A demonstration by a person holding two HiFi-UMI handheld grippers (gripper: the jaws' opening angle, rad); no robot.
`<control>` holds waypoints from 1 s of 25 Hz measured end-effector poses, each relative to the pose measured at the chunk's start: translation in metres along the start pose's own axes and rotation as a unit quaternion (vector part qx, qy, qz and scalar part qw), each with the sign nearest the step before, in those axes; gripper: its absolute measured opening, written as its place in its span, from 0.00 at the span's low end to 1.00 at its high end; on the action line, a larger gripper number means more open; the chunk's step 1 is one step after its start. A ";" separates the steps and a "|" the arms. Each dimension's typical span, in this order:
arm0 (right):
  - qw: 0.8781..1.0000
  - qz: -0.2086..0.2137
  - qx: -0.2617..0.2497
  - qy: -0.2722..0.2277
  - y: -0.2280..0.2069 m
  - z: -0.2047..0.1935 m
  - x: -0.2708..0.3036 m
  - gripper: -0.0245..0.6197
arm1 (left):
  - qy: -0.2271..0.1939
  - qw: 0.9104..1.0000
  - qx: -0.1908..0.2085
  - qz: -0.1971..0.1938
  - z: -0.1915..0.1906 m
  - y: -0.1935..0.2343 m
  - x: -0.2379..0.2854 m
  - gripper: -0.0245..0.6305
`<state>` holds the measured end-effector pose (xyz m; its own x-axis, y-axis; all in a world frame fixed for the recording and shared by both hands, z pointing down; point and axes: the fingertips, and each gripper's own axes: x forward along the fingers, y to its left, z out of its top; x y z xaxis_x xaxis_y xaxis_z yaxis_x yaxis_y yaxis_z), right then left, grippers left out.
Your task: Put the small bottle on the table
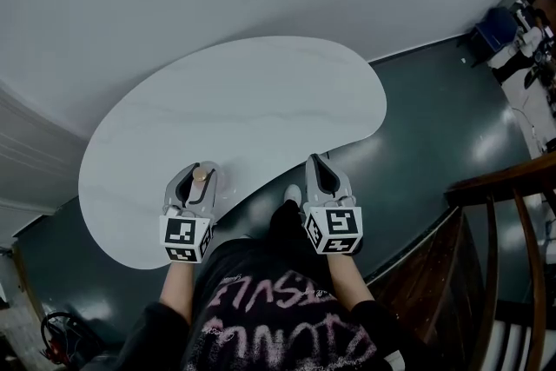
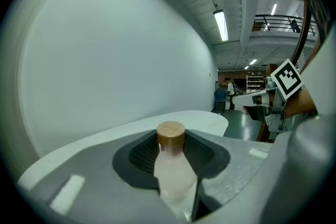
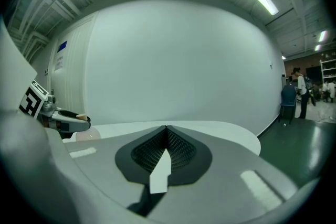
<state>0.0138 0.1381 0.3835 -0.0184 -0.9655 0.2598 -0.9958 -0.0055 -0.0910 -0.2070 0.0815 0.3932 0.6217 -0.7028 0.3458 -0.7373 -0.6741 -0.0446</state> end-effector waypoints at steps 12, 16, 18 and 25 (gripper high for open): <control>1.000 0.006 0.000 0.030 -0.034 -0.003 0.038 0.05 | 0.012 1.000 -0.012 0.002 0.011 -0.004 0.049 0.25; 0.999 0.011 0.000 0.036 -0.043 -0.003 0.056 0.05 | 0.018 1.000 -0.018 0.006 0.013 0.000 0.066 0.25; 0.999 0.015 0.000 0.041 -0.050 -0.003 0.067 0.05 | 0.021 1.000 -0.017 0.010 0.013 0.003 0.077 0.25; 0.998 0.031 0.002 0.051 -0.080 0.000 0.099 0.05 | 0.037 0.999 -0.012 0.021 0.020 0.002 0.116 0.25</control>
<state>0.0919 0.0426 0.4164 -0.0885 -0.9323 0.3507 -0.9922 0.0514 -0.1137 -0.1313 -0.0055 0.4145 0.5690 -0.7116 0.4122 -0.7696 -0.6374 -0.0380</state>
